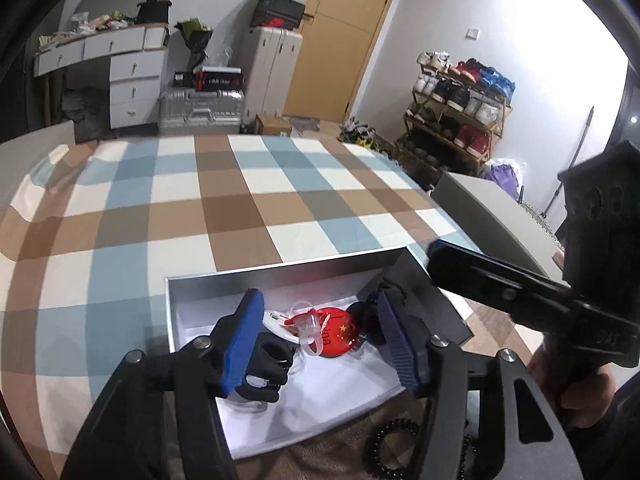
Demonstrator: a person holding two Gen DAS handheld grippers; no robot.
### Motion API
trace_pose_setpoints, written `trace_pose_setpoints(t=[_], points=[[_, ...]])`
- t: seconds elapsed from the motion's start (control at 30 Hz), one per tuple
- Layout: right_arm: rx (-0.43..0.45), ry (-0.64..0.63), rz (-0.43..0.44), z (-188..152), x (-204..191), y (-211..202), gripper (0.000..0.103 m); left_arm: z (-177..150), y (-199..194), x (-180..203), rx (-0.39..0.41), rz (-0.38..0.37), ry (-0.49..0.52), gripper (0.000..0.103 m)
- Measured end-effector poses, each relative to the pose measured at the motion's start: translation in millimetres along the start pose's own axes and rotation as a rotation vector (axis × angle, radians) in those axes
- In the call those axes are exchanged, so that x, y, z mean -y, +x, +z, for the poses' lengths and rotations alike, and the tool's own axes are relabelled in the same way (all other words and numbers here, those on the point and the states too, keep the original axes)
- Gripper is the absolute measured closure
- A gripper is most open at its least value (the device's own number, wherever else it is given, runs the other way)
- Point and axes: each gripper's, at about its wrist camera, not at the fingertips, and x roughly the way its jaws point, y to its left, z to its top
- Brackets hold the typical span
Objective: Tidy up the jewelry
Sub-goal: 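Lift both open tools out of the box toward the black bracelets, then grasp the black bead bracelet with the right tool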
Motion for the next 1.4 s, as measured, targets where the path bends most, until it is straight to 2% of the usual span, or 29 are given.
trace_pose_setpoints(t=[0.03, 0.13, 0.2, 0.27, 0.33, 0.5, 0.63, 0.87, 1.07, 1.27, 1.4], points=[[0.009, 0.002, -0.002, -0.8, -0.9, -6.1, 0.03, 0.1, -1.5, 0.6, 0.003, 0.005, -0.004, 0.048], [0.048, -0.018, -0.001, -2.4, -6.2, -23.7, 0.024, -1.2, -8.4, 4.4, 0.013, 0.011, -0.005, 0.048], [0.071, -0.024, 0.005, -2.8, -9.9, -35.0, 0.019, -1.9, -12.9, 8.4, 0.02, 0.032, 0.0, 0.044], [0.083, -0.025, 0.01, -3.7, -13.2, -42.8, 0.015, -3.1, -19.3, 11.0, 0.034, 0.048, -0.005, 0.035], [0.1, -0.032, 0.003, -5.5, -18.6, -52.4, 0.01, -3.7, -24.9, 12.4, 0.049, 0.048, -0.009, 0.034], [0.128, -0.06, -0.005, -11.4, -30.7, -70.7, 0.004, -7.0, -40.6, 20.2, 0.095, 0.086, 0.001, 0.025], [0.141, -0.084, -0.024, -16.3, -38.6, -84.2, 0.0, -13.2, -54.6, 25.8, 0.128, 0.094, -0.001, 0.024], [0.161, -0.109, -0.047, -35.1, -42.5, -104.2, 0.0, -31.5, -70.6, 37.0, 0.176, 0.128, -0.006, 0.018], [0.14, -0.115, -0.084, -60.1, -38.7, -108.2, 0.0, -55.2, -65.3, 38.1, 0.138, 0.148, -0.04, 0.014], [0.064, -0.127, -0.134, -87.5, -32.7, -101.7, 0.0, -74.4, -67.6, 35.1, 0.113, 0.188, -0.061, 0.004], [-0.002, -0.129, -0.134, -105.1, -29.0, -92.2, 0.0, -87.5, -66.6, 34.4, 0.096, 0.2, -0.059, 0.003]])
